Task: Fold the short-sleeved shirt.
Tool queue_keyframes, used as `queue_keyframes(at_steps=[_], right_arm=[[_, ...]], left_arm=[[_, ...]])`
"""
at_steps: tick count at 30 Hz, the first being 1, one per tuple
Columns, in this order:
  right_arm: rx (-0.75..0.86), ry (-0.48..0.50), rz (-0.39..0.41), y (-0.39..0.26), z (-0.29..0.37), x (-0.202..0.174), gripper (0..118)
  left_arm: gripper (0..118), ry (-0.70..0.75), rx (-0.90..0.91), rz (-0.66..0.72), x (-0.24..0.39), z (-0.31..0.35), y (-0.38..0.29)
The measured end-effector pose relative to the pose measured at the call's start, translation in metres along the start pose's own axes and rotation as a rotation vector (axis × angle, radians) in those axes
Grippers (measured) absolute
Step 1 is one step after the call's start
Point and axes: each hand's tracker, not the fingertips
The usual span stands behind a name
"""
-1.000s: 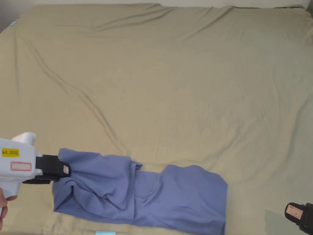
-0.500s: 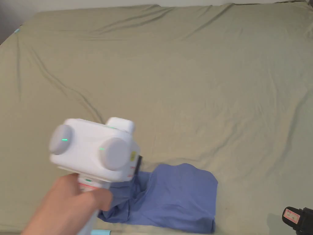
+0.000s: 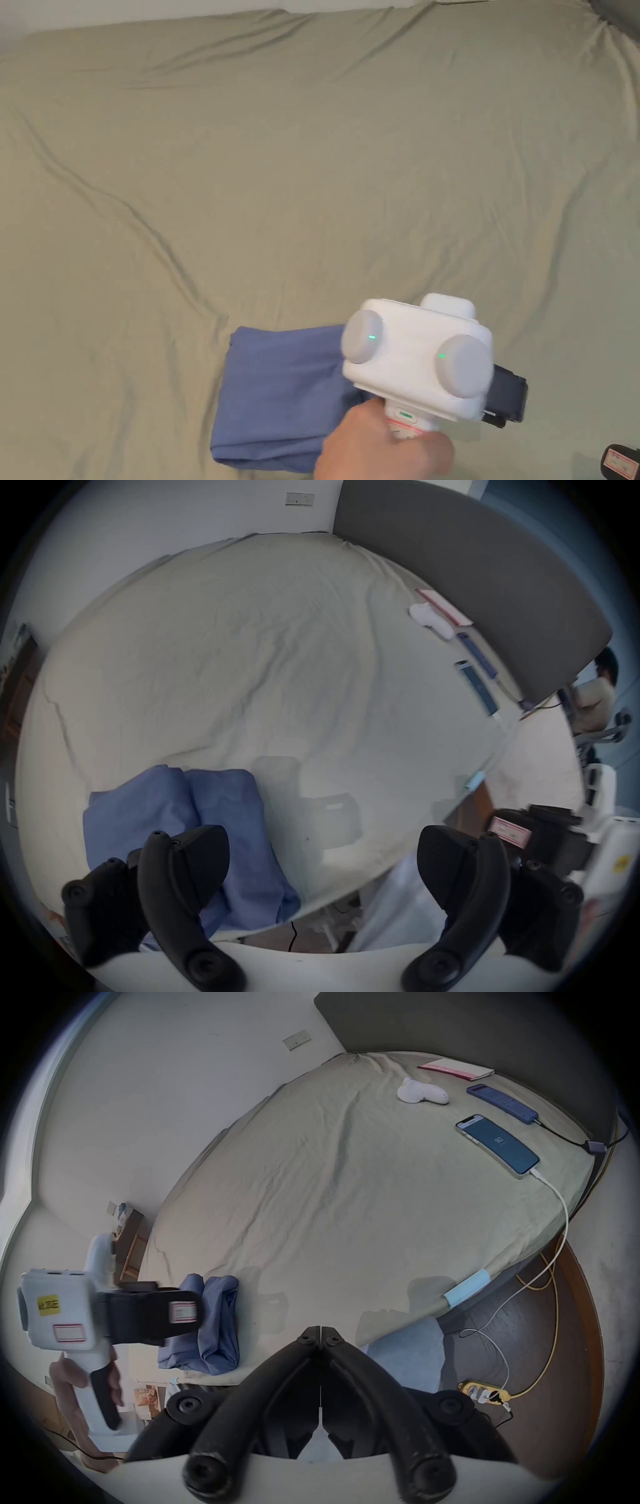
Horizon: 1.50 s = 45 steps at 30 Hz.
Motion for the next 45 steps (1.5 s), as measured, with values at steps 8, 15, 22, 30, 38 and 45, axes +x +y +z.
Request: queue_keyframes(at_steps=[8,15,22,30,38,45], right_arm=[[-0.013,0.057,-0.018,0.007,-0.021,-0.005,0],[-0.034,0.094,0.002,0.0,-0.023,-0.02,0],[-0.007,0.053,-0.024,0.001,-0.003,-0.011,0],[0.008,0.037,0.074,0.017,-0.004,-0.046,0],[-0.173,0.434,0.206,0.02,-0.082,-0.151,0],[-0.531,0.82,-0.042,0.003,-0.211,-0.159,0]], left_arm=[[0,0.647,0.052,0.077,-0.125,0.063,-0.024],[0,0.899,-0.174,-0.146,-0.088,-0.068,-0.031],[0,0.742,-0.025,-0.395,0.058,-0.112,-0.049],[0,0.115,0.025,-0.029,-0.003,-0.024,-0.03],[0,0.068,0.163,0.279,-0.176,0.082,-0.082],[0,-0.04,0.137,0.45,-0.271,0.074,-0.108]])
